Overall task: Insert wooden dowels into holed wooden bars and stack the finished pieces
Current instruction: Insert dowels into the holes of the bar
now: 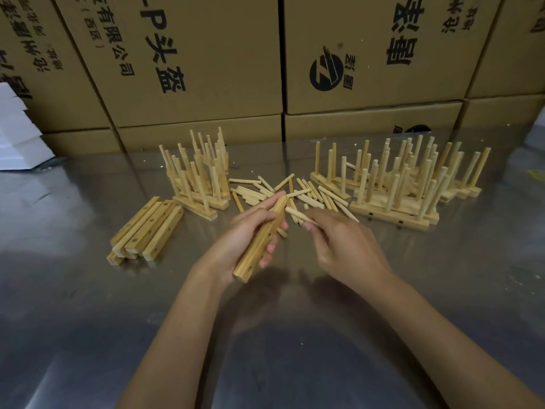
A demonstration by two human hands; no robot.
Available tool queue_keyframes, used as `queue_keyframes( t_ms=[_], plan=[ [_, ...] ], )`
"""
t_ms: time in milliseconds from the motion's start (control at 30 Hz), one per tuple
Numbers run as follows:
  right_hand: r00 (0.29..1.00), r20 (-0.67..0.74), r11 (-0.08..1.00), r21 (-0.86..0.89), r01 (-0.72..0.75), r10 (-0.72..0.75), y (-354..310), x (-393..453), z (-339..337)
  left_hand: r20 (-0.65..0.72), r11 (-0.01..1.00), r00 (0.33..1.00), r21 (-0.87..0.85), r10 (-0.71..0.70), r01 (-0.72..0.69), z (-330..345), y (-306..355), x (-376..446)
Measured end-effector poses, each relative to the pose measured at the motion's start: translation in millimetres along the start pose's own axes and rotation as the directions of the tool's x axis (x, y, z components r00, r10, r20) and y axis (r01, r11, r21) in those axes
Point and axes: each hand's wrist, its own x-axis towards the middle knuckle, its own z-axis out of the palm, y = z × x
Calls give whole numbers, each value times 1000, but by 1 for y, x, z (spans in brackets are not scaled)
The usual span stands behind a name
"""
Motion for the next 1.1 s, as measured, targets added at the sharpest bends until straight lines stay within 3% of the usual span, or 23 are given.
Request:
queue_keyframes(
  t_ms=[400,733,967,1100],
  plan=[
    [997,-72,993,-114,-6,-3,-2,-3,-5,-52,987,998,156,45,-36,10,-4,-3],
    [980,-85,983,14,-181,182,0,-3,2,45,973,999,230,13,-23,2,-1,-5],
    [995,-36,995,9,-97,97,-5,-5,3,-29,977,1000,213,9,-3,9,-3,-3],
    [992,2,992,29,-126,126,-6,-3,-1,20,974,1000,224,9,-13,8,-2,-5]
  ],
)
